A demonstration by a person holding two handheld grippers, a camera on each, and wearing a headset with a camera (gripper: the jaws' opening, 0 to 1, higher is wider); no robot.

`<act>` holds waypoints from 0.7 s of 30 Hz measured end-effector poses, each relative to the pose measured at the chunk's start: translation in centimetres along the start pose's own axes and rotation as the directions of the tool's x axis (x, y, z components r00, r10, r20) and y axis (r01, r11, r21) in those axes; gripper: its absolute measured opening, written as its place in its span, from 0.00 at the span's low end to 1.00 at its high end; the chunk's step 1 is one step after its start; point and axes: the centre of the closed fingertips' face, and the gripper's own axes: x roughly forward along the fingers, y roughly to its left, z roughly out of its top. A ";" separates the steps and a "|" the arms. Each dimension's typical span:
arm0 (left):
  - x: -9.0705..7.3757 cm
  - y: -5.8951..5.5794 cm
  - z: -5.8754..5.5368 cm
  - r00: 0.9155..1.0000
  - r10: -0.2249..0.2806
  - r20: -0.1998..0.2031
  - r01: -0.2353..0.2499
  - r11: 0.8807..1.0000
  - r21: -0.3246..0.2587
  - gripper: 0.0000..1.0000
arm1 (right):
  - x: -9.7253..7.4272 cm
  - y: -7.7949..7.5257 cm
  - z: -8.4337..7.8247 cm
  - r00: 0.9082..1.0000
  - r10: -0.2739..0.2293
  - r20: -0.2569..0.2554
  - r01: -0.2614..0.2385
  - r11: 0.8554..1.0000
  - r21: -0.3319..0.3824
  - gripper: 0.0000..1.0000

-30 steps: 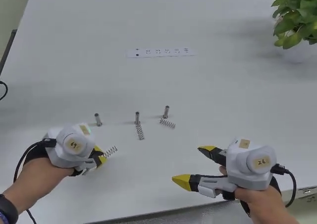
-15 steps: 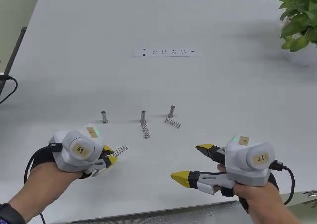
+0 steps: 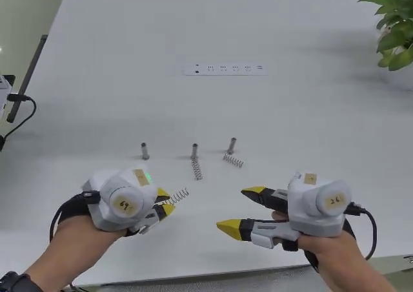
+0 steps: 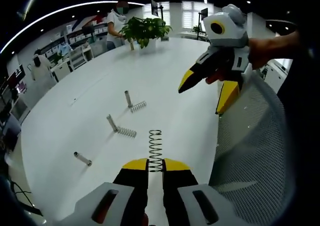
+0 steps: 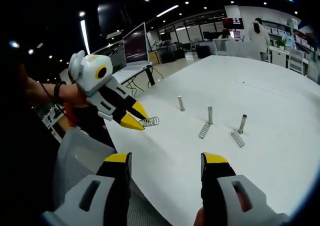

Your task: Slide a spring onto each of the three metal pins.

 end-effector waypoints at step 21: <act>0.3 -4.2 2.4 0.997 -0.072 0.036 0.069 0.993 0.091 0.02 | 1.2 2.5 1.1 0.990 0.127 0.054 -0.129 0.991 0.026 0.33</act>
